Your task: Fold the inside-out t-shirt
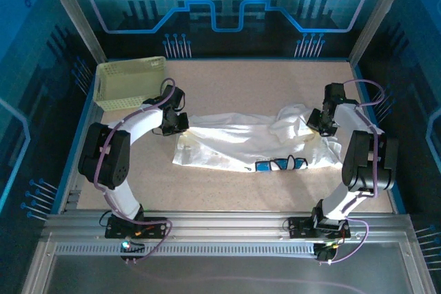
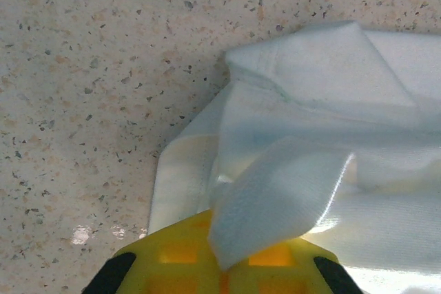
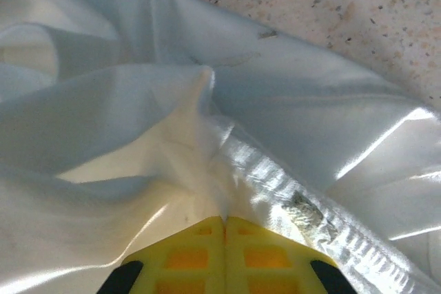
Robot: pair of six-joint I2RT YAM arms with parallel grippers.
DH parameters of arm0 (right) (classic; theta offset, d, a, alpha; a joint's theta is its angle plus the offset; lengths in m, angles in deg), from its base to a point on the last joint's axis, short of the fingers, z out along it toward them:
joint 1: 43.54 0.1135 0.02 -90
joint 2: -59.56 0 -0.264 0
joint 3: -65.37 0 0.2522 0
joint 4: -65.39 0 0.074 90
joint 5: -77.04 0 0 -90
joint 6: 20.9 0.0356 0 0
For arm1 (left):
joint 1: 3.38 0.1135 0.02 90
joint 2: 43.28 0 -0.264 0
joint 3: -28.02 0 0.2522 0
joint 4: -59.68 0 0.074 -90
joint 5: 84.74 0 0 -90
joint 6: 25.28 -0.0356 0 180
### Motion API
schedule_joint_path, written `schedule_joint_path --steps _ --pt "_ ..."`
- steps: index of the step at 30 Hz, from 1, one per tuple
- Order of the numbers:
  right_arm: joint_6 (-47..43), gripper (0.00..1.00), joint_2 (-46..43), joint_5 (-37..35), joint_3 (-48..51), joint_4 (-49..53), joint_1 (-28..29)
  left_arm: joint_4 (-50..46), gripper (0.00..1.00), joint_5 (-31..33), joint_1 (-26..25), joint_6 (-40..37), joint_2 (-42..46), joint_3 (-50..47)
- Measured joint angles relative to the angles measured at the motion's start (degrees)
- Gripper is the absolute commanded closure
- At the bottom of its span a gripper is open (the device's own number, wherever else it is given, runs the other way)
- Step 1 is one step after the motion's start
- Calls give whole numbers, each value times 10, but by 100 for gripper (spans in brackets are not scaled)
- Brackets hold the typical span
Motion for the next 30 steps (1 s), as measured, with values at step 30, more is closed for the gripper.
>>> schedule_joint_path --steps 30 --pt "58 100 -339 -25 0 126 -139 240 70 -158 64 19 233 -251"
